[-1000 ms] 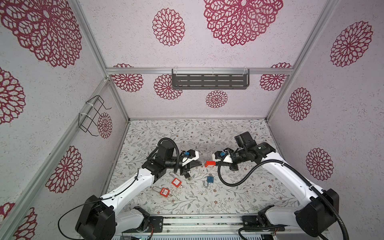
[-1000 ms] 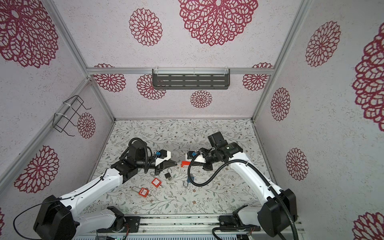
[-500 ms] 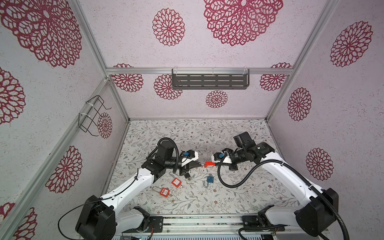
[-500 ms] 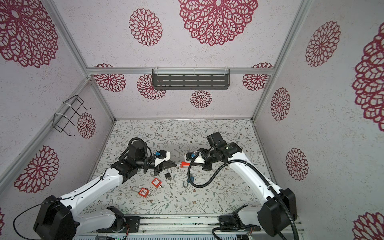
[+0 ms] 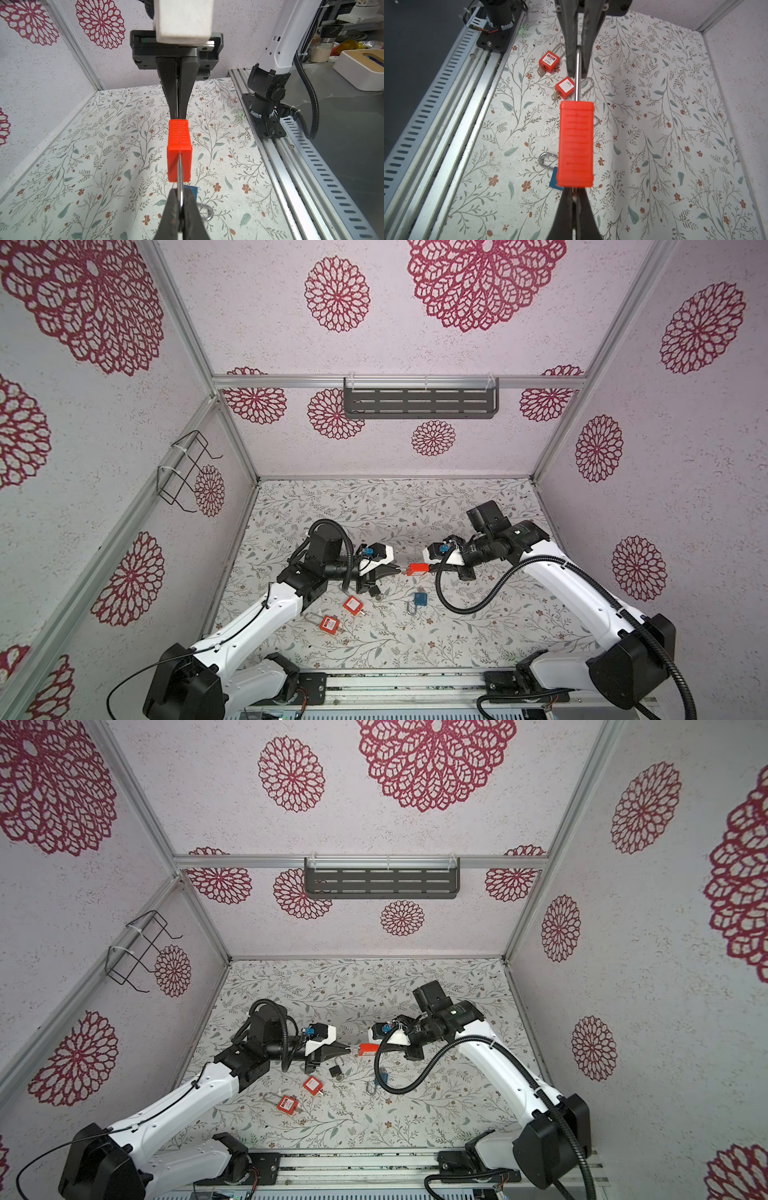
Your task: Lock with the key
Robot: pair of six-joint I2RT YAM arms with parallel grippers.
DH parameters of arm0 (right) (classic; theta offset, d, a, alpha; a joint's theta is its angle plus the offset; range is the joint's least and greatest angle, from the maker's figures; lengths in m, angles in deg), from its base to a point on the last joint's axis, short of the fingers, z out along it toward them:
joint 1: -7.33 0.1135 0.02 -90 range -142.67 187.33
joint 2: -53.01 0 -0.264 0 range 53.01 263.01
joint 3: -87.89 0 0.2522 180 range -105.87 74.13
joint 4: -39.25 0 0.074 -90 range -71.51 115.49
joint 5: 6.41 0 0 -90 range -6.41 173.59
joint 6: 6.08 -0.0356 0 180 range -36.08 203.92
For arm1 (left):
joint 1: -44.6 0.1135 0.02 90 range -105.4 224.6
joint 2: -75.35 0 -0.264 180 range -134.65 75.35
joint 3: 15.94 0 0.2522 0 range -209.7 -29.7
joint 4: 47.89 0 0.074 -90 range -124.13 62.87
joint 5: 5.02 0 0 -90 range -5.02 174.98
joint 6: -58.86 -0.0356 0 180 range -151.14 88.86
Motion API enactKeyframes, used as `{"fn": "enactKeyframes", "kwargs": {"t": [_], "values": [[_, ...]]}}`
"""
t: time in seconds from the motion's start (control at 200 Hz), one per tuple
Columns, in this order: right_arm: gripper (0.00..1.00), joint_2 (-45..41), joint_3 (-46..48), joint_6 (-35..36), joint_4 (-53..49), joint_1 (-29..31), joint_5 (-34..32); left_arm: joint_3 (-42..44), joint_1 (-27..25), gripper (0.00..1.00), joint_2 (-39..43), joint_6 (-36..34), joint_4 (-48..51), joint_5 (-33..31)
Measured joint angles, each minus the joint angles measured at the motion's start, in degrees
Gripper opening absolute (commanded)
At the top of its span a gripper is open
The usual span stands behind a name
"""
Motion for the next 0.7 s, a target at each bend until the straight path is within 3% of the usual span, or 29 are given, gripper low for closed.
{"fn": "enactKeyframes", "kwargs": {"t": [0.38,0.701], "values": [[0.00,1.1,-0.7,0.9,-1.0,0.0,0.0,0.3,-0.3,0.00,0.7,-1.3,0.8,-1.1],[0.00,-4.0,5.4,1.1,2.7,0.0,-10.0,0.1,1.0,0.00,-0.7,1.0,2.1,0.8]]}}
